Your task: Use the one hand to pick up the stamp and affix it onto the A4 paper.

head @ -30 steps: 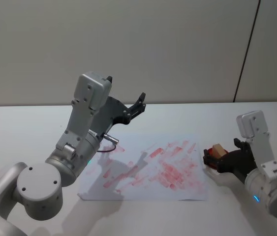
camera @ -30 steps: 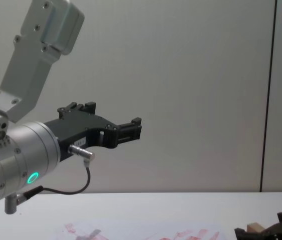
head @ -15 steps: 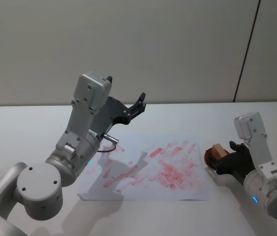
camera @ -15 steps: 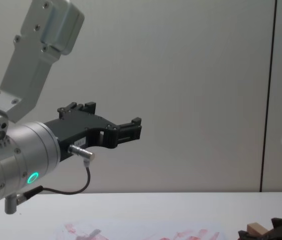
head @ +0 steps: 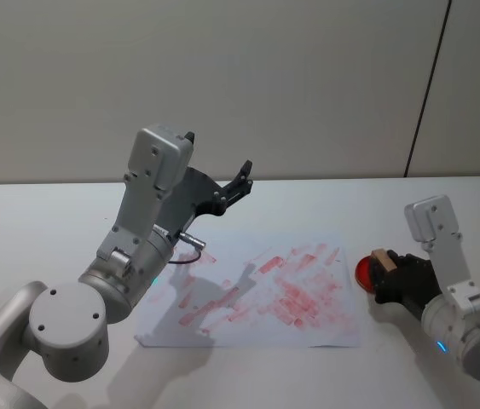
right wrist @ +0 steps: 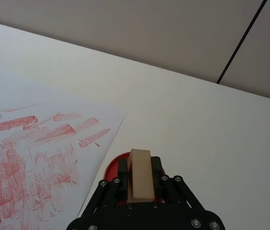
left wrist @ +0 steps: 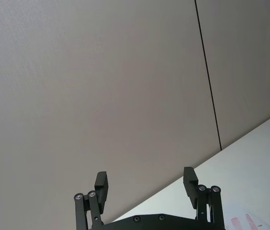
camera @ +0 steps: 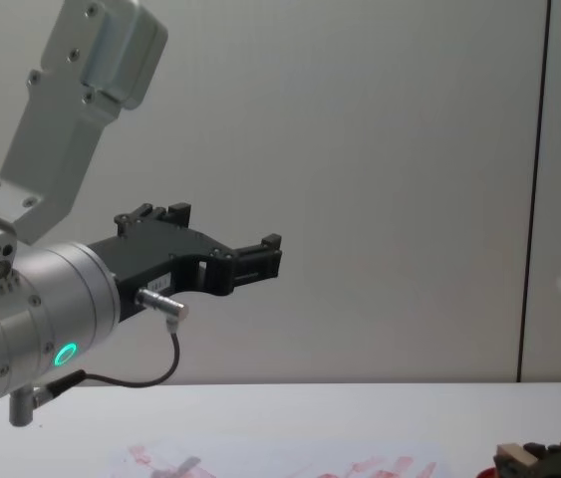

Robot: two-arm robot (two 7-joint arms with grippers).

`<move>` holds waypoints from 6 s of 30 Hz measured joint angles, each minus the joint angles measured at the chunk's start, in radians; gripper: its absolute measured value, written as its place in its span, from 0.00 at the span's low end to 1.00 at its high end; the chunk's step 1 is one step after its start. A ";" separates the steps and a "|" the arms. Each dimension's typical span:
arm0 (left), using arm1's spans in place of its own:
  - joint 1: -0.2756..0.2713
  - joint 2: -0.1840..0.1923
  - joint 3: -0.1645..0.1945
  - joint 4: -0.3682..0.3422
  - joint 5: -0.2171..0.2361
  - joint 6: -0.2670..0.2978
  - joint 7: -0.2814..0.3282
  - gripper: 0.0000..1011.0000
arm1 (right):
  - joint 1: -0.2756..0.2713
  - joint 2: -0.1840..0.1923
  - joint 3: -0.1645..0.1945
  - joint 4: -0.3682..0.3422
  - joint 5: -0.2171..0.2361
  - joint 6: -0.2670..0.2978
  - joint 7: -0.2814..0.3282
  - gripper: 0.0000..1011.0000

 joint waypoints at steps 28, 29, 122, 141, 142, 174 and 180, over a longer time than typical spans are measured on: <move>0.000 0.000 0.000 0.000 0.000 0.000 0.000 0.99 | 0.024 -0.013 0.005 -0.078 0.031 -0.073 0.061 0.22; 0.000 0.000 0.000 0.000 0.000 0.000 0.000 0.99 | 0.029 -0.017 0.003 -0.084 0.036 -0.076 0.074 0.22; 0.000 0.000 0.000 0.000 0.000 0.000 0.000 0.99 | 0.010 0.021 0.047 -0.145 0.155 0.045 0.082 0.22; 0.000 0.000 0.000 0.000 0.000 0.000 0.000 0.99 | 0.006 0.046 0.050 -0.055 0.063 0.017 0.102 0.22; 0.000 0.000 0.000 0.000 0.000 0.000 0.000 0.99 | 0.008 0.046 0.049 -0.050 0.059 0.015 0.103 0.22; 0.000 0.000 0.000 0.000 0.000 0.000 0.000 0.99 | 0.043 0.018 0.023 0.044 -0.010 -0.018 0.128 0.71; 0.000 0.000 0.000 0.000 0.000 0.000 0.000 0.99 | 0.044 0.017 0.023 0.047 -0.012 -0.019 0.129 0.86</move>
